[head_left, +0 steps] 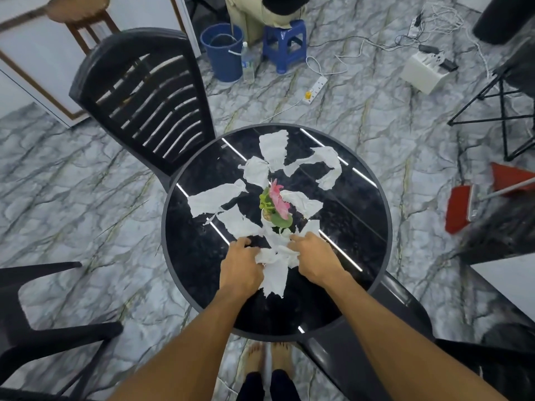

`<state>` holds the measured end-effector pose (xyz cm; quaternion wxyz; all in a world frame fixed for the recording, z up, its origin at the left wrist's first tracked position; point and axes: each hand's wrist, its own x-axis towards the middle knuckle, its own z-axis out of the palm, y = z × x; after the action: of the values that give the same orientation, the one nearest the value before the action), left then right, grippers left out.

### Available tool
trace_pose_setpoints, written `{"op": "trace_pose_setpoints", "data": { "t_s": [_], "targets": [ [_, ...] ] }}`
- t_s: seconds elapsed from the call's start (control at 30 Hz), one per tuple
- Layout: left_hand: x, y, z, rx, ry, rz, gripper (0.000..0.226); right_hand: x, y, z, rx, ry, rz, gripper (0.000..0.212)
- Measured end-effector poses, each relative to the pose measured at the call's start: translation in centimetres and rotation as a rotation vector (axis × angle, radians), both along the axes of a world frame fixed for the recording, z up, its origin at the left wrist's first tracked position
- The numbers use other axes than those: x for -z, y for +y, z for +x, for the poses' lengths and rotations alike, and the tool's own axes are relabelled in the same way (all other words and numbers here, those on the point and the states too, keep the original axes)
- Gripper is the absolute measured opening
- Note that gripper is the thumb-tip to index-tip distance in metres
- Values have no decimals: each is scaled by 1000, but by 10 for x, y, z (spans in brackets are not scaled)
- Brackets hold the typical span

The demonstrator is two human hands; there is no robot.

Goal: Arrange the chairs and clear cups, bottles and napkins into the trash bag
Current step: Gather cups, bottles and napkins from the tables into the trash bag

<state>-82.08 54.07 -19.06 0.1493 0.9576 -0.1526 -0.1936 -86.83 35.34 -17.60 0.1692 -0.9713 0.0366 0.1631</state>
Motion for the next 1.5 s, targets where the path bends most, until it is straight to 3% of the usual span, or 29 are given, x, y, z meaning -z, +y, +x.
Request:
{"op": "trace_pose_setpoints", "data": {
  "t_s": [0.07,0.13,0.2,0.27,0.3,0.37,0.47,0.53,0.67,0.77,0.87,0.97,1.03,1.23,1.5],
  "targets": [
    [3,3,-3,60,-132,20,18,9,1,-3,10,-29,17,38],
    [5,2,-2,63,-253,29,19,15,4,-4,29,-28,22,31],
    [5,2,4,56,-246,9,51,17,9,-6,50,-37,34,38],
    [4,3,17,69,-81,34,84,19,14,-8,80,-54,44,52],
    [3,4,23,93,-7,61,89,22,16,-9,98,-61,50,55],
    [3,8,29,171,26,103,79,25,20,-10,124,-37,38,47],
    [4,14,22,280,-29,89,49,28,26,-14,185,17,5,17],
    [6,15,14,296,-26,-15,32,31,31,-19,268,47,52,21],
    [-1,14,7,275,41,-131,21,22,34,-33,494,40,207,25],
    [-9,9,1,318,54,-200,12,5,32,-50,595,-17,255,45],
    [-15,-6,-8,357,76,-261,15,-11,22,-75,683,-58,291,42],
    [-44,-35,-30,419,82,-359,14,-33,4,-113,816,-122,305,25],
    [-65,-62,-56,484,76,-457,10,-51,-13,-150,941,-164,298,17],
    [-128,-148,-172,729,158,-642,21,-116,-47,-285,1255,-411,142,27],
    [-193,-195,-413,1177,174,-830,14,-178,1,-538,1696,-572,-95,19]
  ]
}}
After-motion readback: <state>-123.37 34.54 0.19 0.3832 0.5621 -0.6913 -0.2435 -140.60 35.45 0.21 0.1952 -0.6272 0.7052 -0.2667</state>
